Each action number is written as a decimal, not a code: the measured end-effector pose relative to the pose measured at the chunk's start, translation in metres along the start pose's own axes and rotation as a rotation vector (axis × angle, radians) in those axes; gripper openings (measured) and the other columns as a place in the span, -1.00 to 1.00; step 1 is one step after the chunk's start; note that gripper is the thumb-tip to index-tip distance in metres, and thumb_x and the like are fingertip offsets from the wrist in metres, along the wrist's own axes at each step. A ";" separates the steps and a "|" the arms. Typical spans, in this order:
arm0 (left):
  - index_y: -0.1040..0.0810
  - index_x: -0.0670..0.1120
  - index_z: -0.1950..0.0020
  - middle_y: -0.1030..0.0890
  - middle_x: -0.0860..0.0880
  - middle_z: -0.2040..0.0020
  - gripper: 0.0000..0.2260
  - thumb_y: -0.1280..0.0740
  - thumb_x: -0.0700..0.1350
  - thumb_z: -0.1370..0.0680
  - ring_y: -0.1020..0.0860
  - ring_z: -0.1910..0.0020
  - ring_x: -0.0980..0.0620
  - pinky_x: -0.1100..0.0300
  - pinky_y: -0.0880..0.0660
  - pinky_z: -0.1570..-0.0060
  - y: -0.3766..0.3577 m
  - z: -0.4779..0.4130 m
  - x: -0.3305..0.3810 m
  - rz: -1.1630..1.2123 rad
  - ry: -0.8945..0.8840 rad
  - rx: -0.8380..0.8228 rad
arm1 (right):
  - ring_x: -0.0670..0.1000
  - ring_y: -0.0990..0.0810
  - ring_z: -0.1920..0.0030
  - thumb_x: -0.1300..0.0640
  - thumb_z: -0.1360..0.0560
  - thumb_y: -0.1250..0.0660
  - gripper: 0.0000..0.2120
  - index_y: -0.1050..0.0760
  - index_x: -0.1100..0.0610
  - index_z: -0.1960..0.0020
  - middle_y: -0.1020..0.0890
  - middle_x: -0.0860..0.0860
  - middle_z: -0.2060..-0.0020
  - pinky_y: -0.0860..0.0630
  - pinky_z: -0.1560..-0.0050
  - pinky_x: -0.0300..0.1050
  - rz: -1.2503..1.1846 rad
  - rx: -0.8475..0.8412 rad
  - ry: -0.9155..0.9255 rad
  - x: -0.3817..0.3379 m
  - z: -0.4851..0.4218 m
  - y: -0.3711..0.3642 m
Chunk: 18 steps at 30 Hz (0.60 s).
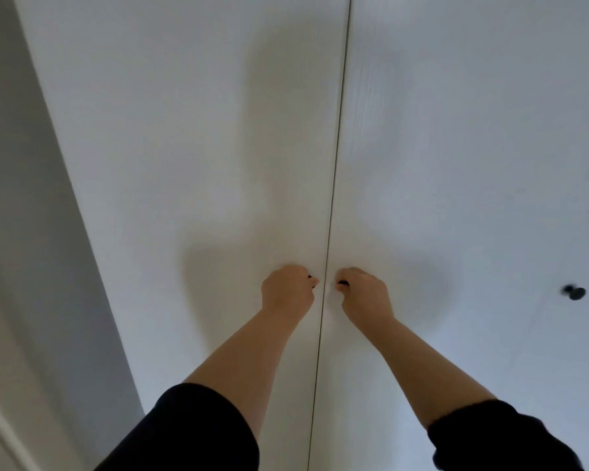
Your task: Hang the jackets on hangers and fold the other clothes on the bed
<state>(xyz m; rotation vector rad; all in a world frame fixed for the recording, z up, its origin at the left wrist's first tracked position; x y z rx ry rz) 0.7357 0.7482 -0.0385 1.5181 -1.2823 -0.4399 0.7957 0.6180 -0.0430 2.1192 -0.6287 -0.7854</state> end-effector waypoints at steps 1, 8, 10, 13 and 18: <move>-0.62 -0.06 0.05 -0.63 -0.06 0.05 -0.76 -0.21 0.03 -0.59 -0.58 0.02 -0.10 0.18 -0.33 0.23 0.001 -0.001 0.001 -0.012 -0.013 -0.002 | 0.06 -0.57 0.15 0.32 -0.49 -0.25 -0.85 -0.57 0.16 0.09 -0.61 0.02 0.16 -0.36 0.19 -0.21 0.006 -0.010 -0.008 0.000 0.000 0.000; -0.54 -0.06 0.11 -0.56 -0.02 0.15 -0.73 -0.22 0.11 -0.58 -0.53 0.12 -0.06 0.16 -0.31 0.23 0.012 0.006 0.002 0.000 -0.076 -0.109 | 0.14 -0.56 0.08 0.32 -0.51 -0.19 -0.83 -0.50 0.16 -0.02 -0.51 0.05 0.06 -0.48 0.18 -0.07 0.086 -0.092 -0.037 -0.010 0.006 0.009; -0.48 -0.05 0.16 -0.55 -0.02 0.17 -0.78 -0.20 0.05 -0.57 -0.49 0.16 -0.05 0.16 -0.34 0.22 0.033 0.011 0.004 0.057 -0.125 -0.025 | 0.11 -0.53 -0.06 0.27 -0.53 -0.21 -0.74 -0.46 0.15 -0.20 -0.48 0.05 -0.13 -0.49 0.11 -0.09 0.084 -0.012 0.007 -0.016 0.006 0.032; -0.50 -0.08 -0.24 -0.54 -0.03 -0.19 -0.71 -0.19 -0.03 -0.57 -0.45 -0.21 -0.05 0.10 -0.38 -0.11 0.069 0.017 0.024 0.096 -0.313 0.153 | 0.07 -0.36 -0.34 0.24 -0.54 -0.22 -0.59 -0.35 0.13 -0.38 -0.31 0.06 -0.39 -0.44 -0.19 -0.08 0.086 0.072 0.080 -0.034 0.002 0.079; -0.18 -0.10 -0.53 -0.18 -0.15 -0.53 -0.44 -0.12 0.09 -0.57 -0.11 -0.52 -0.15 -0.11 -0.12 -0.42 0.124 0.038 0.066 -0.129 -0.541 0.402 | -0.05 -0.36 -0.36 0.15 -0.48 -0.35 -0.63 -0.47 0.05 -0.28 -0.32 0.05 -0.41 -0.39 -0.32 -0.03 -0.397 0.307 0.256 -0.074 0.011 0.206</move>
Point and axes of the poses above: each hand's wrist, its own z-axis away from the middle knuckle, its own y-axis out of the back of the hand, x = y × z, the point moved 7 cm from there along -z, towards the middle knuckle
